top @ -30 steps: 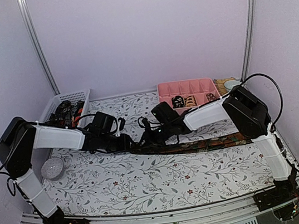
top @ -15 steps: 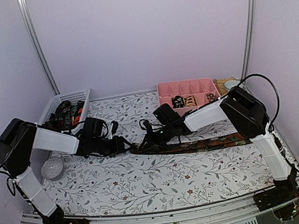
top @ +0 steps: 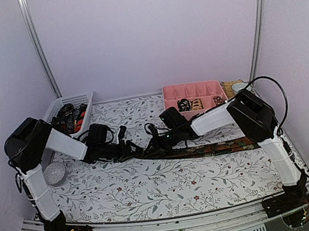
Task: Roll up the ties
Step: Roll the tie at the center of the board.
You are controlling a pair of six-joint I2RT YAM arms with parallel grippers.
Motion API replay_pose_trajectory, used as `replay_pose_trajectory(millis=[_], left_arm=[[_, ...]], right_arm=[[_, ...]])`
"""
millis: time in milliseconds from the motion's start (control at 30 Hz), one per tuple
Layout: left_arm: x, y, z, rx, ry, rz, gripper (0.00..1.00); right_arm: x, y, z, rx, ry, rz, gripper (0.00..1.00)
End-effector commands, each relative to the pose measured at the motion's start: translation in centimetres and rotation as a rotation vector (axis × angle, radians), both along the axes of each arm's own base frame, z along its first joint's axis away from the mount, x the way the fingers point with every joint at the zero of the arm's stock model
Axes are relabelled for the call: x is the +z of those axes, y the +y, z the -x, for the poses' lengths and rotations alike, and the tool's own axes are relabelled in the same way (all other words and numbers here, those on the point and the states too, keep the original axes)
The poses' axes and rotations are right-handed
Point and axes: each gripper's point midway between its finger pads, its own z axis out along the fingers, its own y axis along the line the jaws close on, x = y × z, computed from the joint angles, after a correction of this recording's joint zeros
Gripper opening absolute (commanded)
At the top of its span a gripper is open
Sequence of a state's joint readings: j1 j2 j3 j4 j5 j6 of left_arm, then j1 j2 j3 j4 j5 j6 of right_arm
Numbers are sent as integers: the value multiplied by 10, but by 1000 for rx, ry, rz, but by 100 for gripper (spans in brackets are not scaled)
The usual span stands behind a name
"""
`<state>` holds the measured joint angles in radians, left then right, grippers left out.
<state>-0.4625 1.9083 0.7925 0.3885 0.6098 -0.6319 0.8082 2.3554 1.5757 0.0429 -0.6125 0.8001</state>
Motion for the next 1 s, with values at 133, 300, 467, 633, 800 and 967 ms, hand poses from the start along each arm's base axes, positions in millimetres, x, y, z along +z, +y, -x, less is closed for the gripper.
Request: replay_pose_trajectory(millis=[133, 300, 467, 633, 800, 967], left_arm=[[-49, 7, 27, 33, 196, -14, 49], [-61, 6, 34, 43, 226, -26, 43], [-65, 4, 37, 55, 230, -42, 36], [-64, 6, 35, 71, 218, -65, 25], [-58, 10, 29, 95, 179, -132, 16], [-32, 10, 15, 117, 91, -240, 13]], right_arm=[[-70, -25, 13, -22, 101, 143, 13], [-71, -25, 13, -23, 102, 143, 13], [-70, -25, 13, -23, 101, 139, 13], [-68, -27, 14, -28, 96, 138, 12], [-62, -35, 12, -42, 89, 139, 17], [-28, -51, 1, -71, 28, 113, 32]])
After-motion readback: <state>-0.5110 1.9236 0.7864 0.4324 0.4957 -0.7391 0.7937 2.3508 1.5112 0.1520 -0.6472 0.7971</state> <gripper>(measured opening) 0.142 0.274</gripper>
